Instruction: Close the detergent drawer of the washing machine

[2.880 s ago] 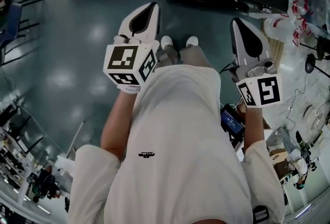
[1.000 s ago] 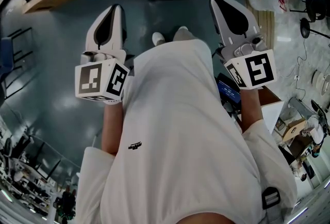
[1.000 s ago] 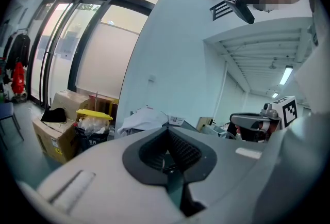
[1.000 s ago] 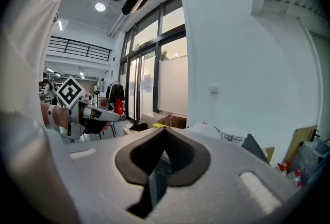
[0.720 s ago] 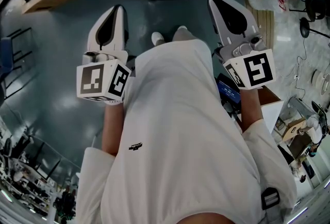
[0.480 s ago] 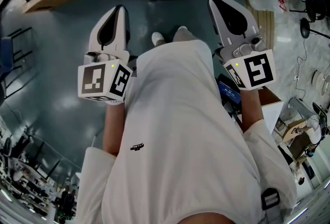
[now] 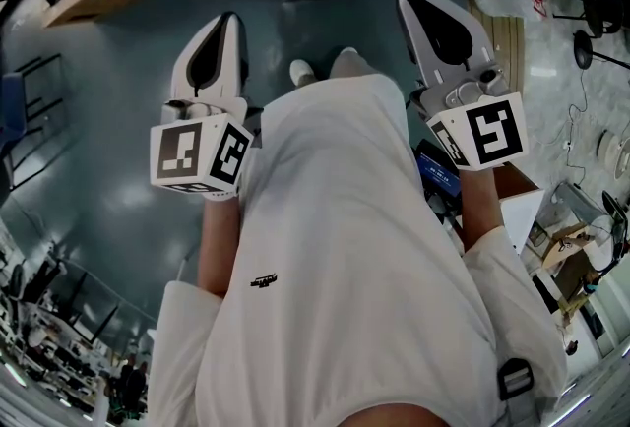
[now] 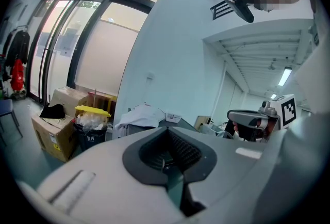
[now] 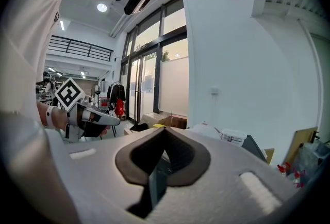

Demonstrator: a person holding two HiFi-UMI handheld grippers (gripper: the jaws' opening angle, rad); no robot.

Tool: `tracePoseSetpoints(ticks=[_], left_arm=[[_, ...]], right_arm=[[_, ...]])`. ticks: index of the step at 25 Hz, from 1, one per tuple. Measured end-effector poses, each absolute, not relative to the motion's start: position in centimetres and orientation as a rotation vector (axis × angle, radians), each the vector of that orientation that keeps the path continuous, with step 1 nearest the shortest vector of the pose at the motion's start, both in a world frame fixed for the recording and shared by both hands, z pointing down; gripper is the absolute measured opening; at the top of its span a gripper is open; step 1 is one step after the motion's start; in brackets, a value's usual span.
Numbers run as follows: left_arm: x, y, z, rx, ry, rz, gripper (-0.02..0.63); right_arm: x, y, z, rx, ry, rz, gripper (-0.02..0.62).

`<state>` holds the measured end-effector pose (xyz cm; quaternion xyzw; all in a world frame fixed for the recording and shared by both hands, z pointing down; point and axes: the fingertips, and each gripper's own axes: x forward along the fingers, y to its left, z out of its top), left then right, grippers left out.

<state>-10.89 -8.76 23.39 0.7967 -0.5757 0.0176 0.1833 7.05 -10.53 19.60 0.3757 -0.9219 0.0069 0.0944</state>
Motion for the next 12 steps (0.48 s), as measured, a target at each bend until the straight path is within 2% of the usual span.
tracePoseSetpoints(ticks=[12], left_arm=[[-10.57,-8.75,23.89,2.248,-1.597,0.035,0.018]], right_arm=[[7.15,-10.12,19.33,1.113,-2.720,0.008,0.002]])
